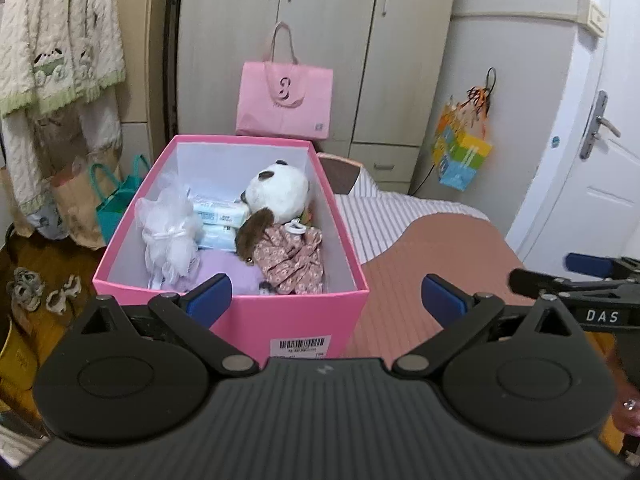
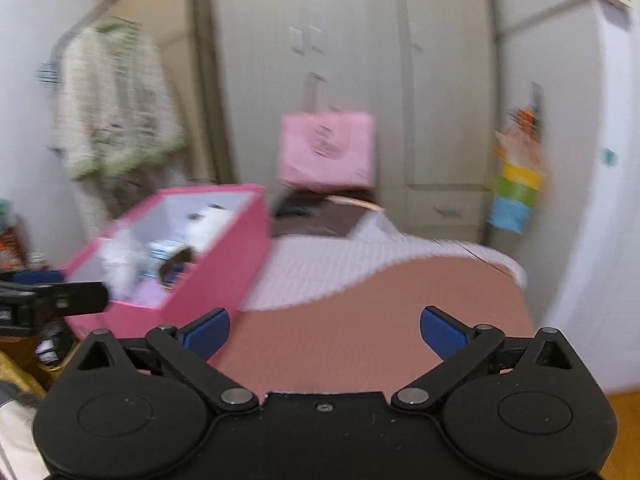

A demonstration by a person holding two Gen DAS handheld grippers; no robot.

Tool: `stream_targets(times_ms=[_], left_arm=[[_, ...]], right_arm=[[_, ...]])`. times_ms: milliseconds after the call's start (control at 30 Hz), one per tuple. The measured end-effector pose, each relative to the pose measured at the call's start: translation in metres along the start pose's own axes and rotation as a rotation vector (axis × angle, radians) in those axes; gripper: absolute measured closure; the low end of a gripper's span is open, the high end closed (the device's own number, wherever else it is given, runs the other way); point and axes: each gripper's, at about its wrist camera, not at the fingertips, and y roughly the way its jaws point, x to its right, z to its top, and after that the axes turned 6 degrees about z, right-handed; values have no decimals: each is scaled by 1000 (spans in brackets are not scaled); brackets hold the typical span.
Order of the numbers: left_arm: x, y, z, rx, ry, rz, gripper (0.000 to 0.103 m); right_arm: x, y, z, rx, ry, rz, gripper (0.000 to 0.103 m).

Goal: Organize soft objects

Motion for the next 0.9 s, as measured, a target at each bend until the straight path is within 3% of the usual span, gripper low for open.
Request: stream_targets(times_ms=[133,233,500,633,700,900], left_arm=[[13,-17,-9,121,83,95,0],[20,-25,-14,136,126,106,0],[32,-43,-18,211,108,149,0],[36,-43,-22,248,93,224,0],[38,-40,-25,253,97,267,0],[38,-31,-33,215,92,265,0]], right_arm=[[2,-16,-3,68,-6,-58,0],[4,-26,-5,104,27,-95,0],[-1,-45,-5,101,29,-12,0],[-10,-54,-9,138,-24,-23,0],[-12,-57,-13,154,-40,-32,0],[-16,-61,-23,162,-88,-60,0]])
